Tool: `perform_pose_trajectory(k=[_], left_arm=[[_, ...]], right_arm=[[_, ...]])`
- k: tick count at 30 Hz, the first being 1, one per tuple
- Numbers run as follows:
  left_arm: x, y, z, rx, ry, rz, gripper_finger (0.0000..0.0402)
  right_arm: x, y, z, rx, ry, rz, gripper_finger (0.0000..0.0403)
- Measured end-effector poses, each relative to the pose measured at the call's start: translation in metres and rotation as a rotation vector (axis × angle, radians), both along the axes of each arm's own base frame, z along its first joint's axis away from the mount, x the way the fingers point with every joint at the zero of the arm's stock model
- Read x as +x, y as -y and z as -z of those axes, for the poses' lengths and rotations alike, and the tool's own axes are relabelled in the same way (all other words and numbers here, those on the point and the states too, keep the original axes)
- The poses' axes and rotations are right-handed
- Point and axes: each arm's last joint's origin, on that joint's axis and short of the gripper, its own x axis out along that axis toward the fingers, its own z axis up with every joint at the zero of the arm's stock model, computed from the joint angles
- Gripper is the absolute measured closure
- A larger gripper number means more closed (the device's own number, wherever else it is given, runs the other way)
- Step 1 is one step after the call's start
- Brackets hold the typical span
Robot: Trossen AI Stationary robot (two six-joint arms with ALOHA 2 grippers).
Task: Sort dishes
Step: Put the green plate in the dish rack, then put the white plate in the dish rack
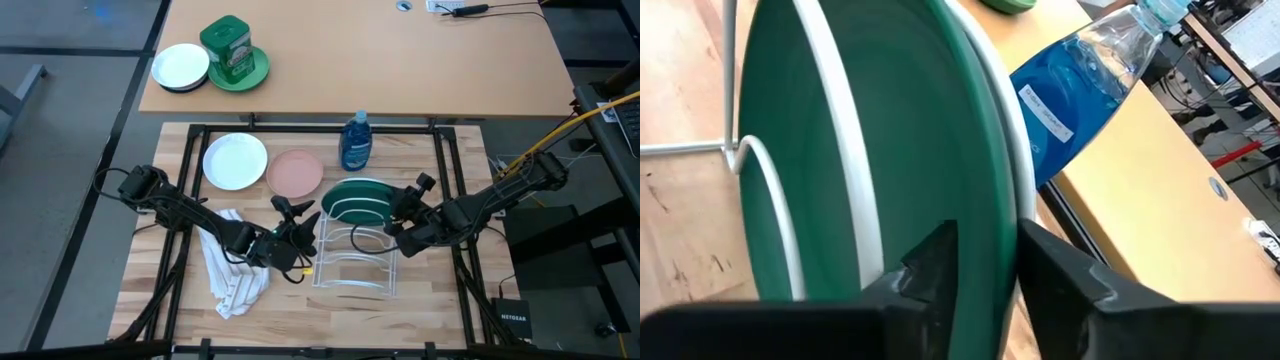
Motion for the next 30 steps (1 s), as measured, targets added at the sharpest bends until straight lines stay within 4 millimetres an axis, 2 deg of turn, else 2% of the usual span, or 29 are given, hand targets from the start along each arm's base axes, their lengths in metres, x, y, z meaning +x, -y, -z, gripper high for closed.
perform_pose_trajectory(k=[7,14,22,25,30], left_arm=[[0.0,0.0,0.0,-0.015,0.017,-0.004,0.0235],[0.002,-0.005,0.0,-0.013,0.015,-0.017,0.0235],[0.002,-0.006,0.0,-0.011,0.013,-0.02,0.0235],[0.0,-0.007,-0.004,-0.038,0.042,-0.015,0.0235],[-0.01,-0.017,-0.027,-0.148,0.127,0.019,0.0235]], right_arm=[[0.001,-0.002,-0.005,0.074,0.014,0.001,0.0262],[0.003,-0.004,-0.027,0.121,0.009,-0.035,0.026],[-0.001,-0.002,-0.038,0.101,-0.027,-0.036,0.026],[-0.002,-0.001,-0.046,0.103,-0.031,-0.037,0.026],[-0.005,0.0,-0.066,0.117,-0.025,-0.041,0.026]])
